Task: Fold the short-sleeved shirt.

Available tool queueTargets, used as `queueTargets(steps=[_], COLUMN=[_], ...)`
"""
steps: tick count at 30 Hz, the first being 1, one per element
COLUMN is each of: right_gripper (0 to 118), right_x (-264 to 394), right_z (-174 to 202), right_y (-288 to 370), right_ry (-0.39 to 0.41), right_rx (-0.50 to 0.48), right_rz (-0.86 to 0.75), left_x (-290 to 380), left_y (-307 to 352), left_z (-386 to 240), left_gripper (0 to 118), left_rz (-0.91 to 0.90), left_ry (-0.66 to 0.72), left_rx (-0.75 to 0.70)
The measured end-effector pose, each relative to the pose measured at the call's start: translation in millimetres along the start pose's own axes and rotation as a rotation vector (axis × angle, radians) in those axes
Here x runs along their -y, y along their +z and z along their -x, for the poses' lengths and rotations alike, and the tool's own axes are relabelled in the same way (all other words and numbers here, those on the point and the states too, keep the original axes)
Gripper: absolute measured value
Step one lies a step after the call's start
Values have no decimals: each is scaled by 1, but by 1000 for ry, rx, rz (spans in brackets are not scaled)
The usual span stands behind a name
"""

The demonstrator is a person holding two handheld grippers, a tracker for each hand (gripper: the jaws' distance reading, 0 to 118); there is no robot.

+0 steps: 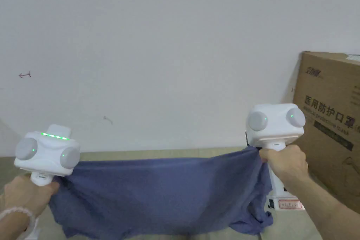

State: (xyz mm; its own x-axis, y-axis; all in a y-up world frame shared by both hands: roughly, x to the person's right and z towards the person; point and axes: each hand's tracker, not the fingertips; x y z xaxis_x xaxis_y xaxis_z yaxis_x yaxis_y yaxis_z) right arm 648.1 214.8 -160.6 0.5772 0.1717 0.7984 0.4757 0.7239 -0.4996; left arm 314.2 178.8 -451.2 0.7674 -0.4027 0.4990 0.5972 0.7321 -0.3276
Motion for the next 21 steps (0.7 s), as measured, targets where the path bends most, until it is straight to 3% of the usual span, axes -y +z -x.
queueTargets(steps=[4,7,10,17,18,21], right_gripper=[4,4,4,4,4,4], right_x=[65,100,125,195,208,255], right_z=[10,16,9,-14,-17,-22], right_y=[-59,-79,-73,-5,9,56], right_ry=[-42,52,18,11,16,91], right_rx=[-95,-35,-61,-98,-107,-110], right_rz=[166,216,227,232,236,236], left_x=[63,100,129,145,191,224], left_y=[-39,-48,-42,-27,-3,36], left_z=[-30,-37,-36,-25,10,25], left_gripper=[2,2,2,2,2,2], left_rz=[95,150,158,206,205,200], left_ry=[1,0,-7,36,41,41], left_rx=[20,50,67,112,121,129])
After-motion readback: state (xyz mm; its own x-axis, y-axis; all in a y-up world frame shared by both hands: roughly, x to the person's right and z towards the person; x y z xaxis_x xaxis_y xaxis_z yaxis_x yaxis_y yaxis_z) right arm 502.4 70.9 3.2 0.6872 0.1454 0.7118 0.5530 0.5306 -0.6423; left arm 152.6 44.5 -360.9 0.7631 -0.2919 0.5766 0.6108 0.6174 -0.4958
